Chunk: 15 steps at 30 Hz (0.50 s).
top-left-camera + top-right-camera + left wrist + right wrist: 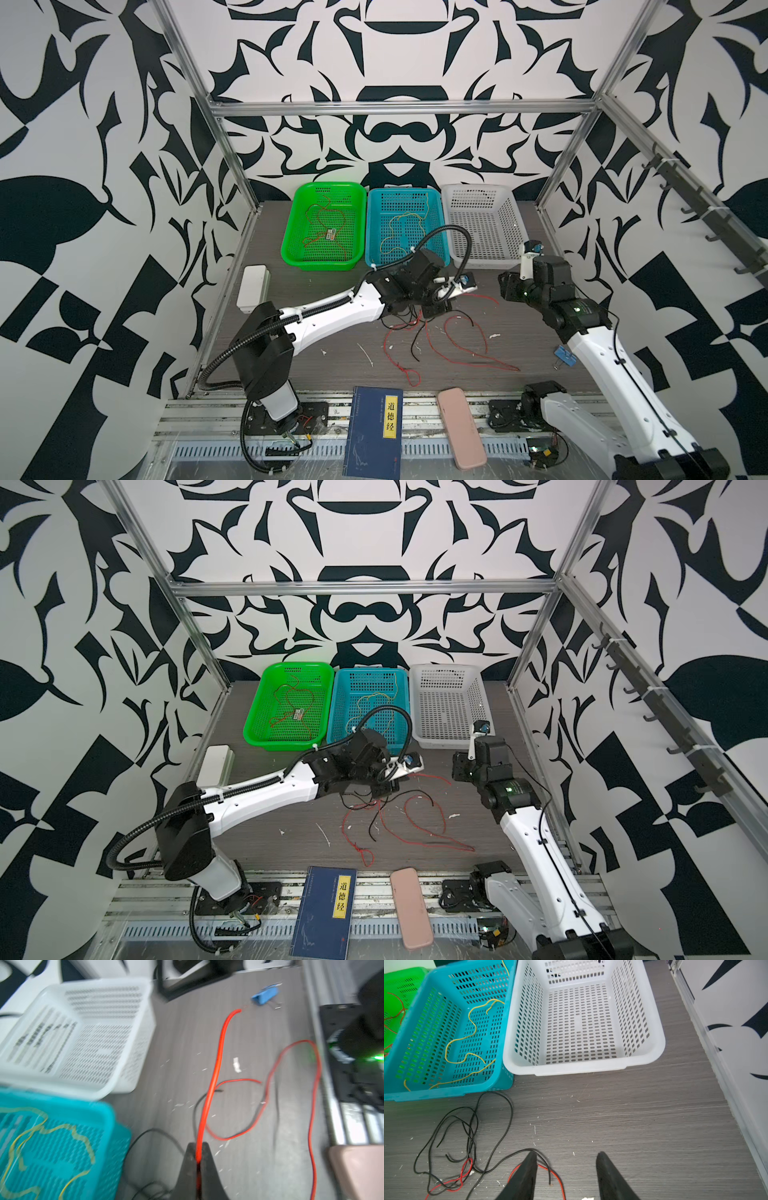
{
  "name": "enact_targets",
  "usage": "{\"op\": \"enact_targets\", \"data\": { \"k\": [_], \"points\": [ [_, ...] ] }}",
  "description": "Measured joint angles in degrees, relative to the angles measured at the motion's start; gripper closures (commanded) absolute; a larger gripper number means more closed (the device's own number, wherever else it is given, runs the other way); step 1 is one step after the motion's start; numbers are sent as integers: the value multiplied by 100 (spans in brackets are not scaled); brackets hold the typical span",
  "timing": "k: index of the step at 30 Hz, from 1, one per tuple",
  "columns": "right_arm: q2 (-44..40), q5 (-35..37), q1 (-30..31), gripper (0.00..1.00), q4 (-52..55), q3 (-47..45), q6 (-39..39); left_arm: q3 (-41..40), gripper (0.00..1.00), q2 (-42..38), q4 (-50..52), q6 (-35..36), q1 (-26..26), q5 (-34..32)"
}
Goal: Untangle and sort cables by color
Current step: Pick up the cable from the bottom-right of the table, then straighten the cable.
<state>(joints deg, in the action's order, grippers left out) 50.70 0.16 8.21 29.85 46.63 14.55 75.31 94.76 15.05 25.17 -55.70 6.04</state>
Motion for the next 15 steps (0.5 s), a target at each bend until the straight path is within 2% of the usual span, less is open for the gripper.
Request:
{"op": "enact_targets", "data": {
  "k": [4,7,10,12,15],
  "points": [
    [-59,-470,-15,47,-225,-57,-105,-26,100,-168,-33,-103,710,-175],
    [-50,-1403,-26,44,-595,-136,-149,-33,100,-428,-63,-157,1113,-339],
    [-9,-2441,105,43,-1215,-291,-44,-7,100,-647,-79,-184,1224,-476],
    [83,-2767,501,41,-1589,-341,42,35,100,-706,-94,-229,1211,-472],
    [389,-2623,1644,41,-2098,-337,26,44,100,-732,-153,-365,1191,-409]
  ]
}}
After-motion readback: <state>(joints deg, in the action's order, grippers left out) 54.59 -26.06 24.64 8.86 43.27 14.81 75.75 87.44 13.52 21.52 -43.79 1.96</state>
